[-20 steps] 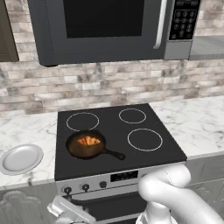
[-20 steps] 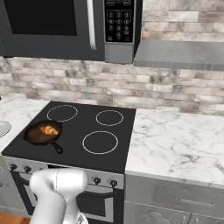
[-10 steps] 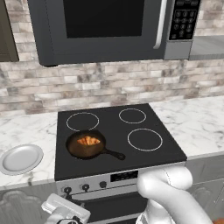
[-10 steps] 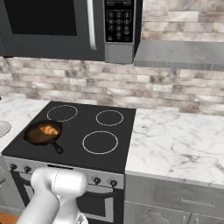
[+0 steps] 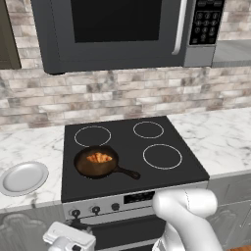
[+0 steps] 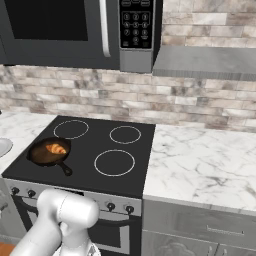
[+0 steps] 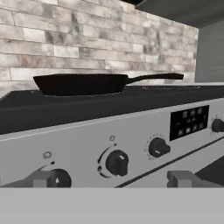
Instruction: Pick the croissant and place it on the pan. Then turn on the stove to warm the croissant.
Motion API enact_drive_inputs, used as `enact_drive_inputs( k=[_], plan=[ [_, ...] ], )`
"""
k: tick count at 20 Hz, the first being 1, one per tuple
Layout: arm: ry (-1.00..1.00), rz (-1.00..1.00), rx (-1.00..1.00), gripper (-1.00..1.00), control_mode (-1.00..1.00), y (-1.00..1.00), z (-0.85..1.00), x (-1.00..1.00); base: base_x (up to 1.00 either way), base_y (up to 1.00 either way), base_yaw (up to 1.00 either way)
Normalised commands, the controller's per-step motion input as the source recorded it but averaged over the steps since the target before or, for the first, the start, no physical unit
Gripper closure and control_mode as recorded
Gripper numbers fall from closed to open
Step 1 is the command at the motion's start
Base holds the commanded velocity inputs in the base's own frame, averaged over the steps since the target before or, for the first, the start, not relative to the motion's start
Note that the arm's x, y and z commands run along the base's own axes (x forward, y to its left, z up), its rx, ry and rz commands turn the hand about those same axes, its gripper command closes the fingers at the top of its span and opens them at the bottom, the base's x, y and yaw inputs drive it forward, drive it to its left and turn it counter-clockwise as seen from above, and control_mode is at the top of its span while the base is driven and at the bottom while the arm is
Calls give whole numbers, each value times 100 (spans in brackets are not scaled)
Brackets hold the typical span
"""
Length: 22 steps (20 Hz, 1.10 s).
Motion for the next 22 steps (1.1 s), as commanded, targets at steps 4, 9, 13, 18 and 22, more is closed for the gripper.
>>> enact_drive_inputs(
  k=[4, 9, 13, 18, 22],
  plan=[
    [-3, 0, -12, -100, -100, 0, -4, 12, 0, 0, 0],
    [-1, 0, -5, -100, -100, 0, -3, 13, 0, 0, 0],
    [0, 2, 0, -100, -100, 0, -1, 4, 0, 0, 0],
    [0, 8, 0, -100, -100, 0, -3, 1, 0, 0, 0],
    [0, 17, 0, -100, -100, -2, -9, 0, 0, 0, 0]
  ],
)
